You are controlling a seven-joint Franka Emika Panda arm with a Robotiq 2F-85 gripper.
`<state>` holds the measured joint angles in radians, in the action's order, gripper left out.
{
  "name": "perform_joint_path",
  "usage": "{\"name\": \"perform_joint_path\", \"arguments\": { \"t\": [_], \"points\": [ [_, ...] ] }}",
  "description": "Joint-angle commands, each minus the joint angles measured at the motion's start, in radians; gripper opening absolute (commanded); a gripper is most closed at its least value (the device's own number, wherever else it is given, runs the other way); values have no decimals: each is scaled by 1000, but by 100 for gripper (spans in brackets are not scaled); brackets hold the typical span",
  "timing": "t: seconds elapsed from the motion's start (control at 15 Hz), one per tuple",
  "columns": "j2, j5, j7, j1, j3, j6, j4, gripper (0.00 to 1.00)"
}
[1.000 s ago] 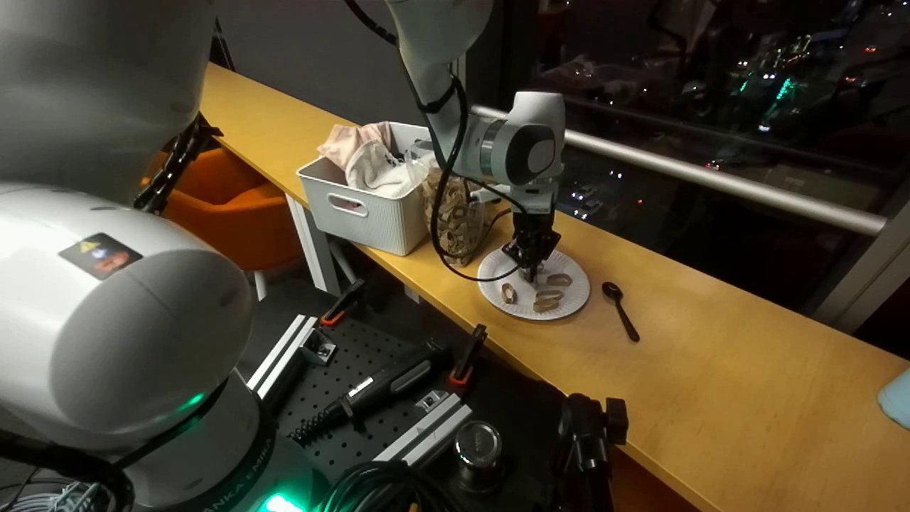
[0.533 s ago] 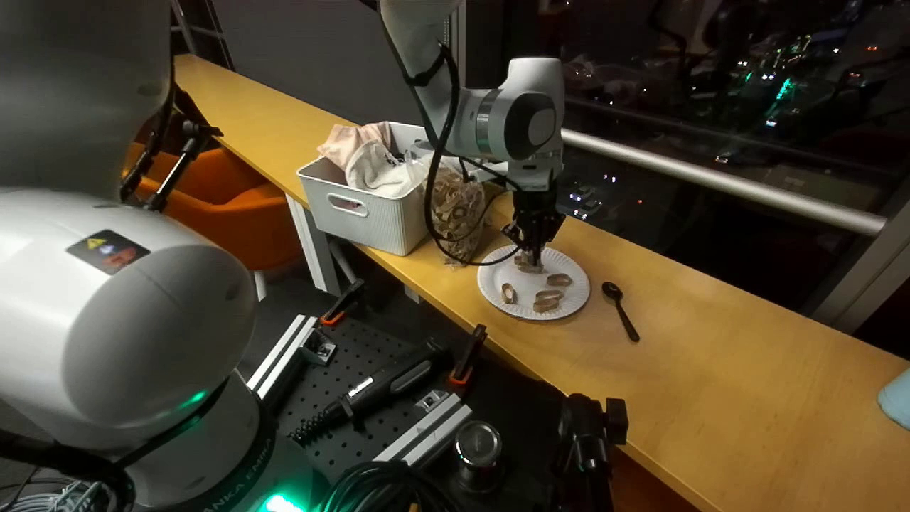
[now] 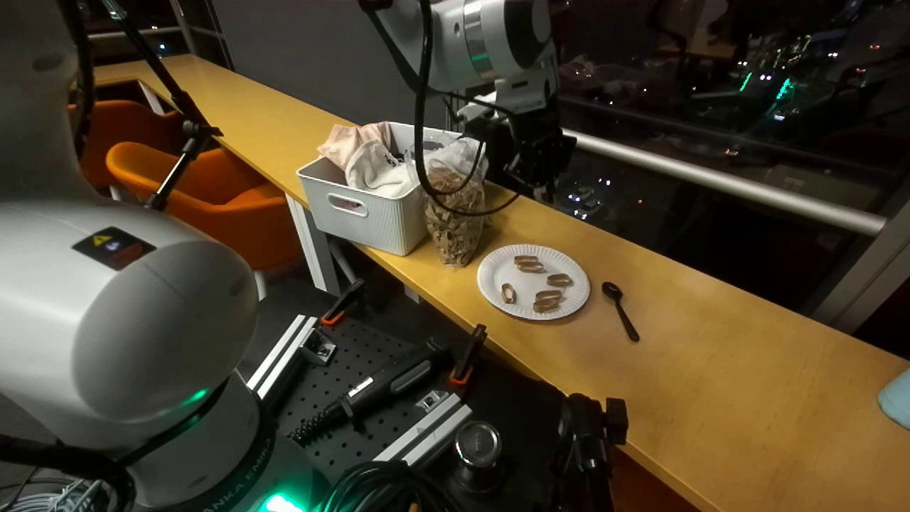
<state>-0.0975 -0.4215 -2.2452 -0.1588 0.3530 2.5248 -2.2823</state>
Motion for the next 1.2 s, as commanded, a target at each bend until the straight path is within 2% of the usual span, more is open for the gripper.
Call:
{"name": "perform_joint_path", "arguments": {
  "t": [0.0, 0.2, 0.4, 0.67, 1.13],
  "points": [
    [180, -174, -87, 46, -125, -64, -35, 1],
    [231, -237, -82, 71, -259, -85, -9, 1],
    [205, -210, -54, 77, -355, -71, 25, 1],
    [115, -184, -4, 86, -390, -9, 52, 1],
    [-1, -192, 118, 41, -414, 57, 111, 1]
  ]
}}
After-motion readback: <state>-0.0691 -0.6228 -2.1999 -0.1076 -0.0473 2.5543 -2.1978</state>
